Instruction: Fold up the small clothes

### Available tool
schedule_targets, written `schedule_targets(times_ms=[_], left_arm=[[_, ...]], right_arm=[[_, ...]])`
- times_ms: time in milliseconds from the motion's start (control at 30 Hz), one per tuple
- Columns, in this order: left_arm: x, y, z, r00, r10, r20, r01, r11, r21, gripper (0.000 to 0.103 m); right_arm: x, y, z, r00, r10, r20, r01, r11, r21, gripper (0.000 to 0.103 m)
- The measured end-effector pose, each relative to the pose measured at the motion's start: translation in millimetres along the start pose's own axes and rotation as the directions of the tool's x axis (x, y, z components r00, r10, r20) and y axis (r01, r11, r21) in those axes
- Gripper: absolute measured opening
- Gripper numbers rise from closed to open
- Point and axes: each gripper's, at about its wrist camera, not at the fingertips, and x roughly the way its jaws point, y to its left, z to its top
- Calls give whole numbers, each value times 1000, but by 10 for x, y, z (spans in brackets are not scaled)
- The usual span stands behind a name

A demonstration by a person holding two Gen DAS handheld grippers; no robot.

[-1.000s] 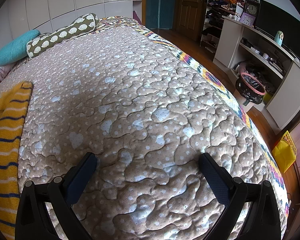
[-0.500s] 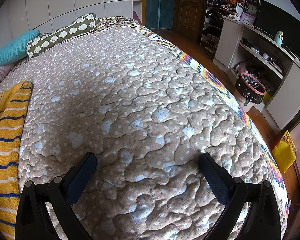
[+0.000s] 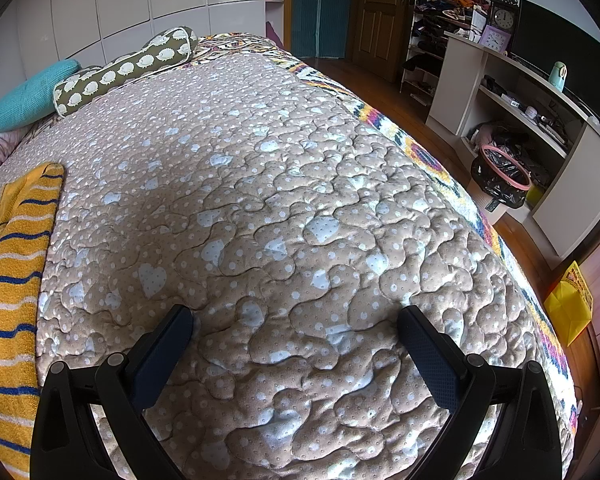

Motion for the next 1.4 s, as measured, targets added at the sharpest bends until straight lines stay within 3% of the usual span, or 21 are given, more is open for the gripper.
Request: schedule_targets(times_ms=[100,267,367,533,700,833,1000,1400], left_arm=[[-419,-118,42,998,-24,63,18,996,90,103],[-697,-678,-192,983,-183,12,178,966,189,103],[-764,-1182,-548,950,-298,-91,311,924,222,103],[-832,-1942,-1177,900,-363,-243,421,869,259,103],[-863,-2483,-1700,884,-330,-330,435,839,326,103],[-779,-2625,-1920,891,-268,-367,405,835,372,103],[-764,-2559,-1978,873,-307,-379,437,837,329,103],[-728,-2561,-1942,881,-297,-369,425,839,340,103]], right_arm=[[1,0,0,1000,0,0,0,1000,0,103],[0,0,0,1000,0,0,0,1000,0,103],[0,0,0,1000,0,0,0,1000,0,103],[1,0,0,1000,0,0,0,1000,0,103],[0,0,0,1000,0,0,0,1000,0,103],[1,0,0,1000,0,0,0,1000,1,103],[6,10,-6,1000,0,0,0,1000,1,103],[24,8,1,1000,5,-8,-5,1000,6,103]])
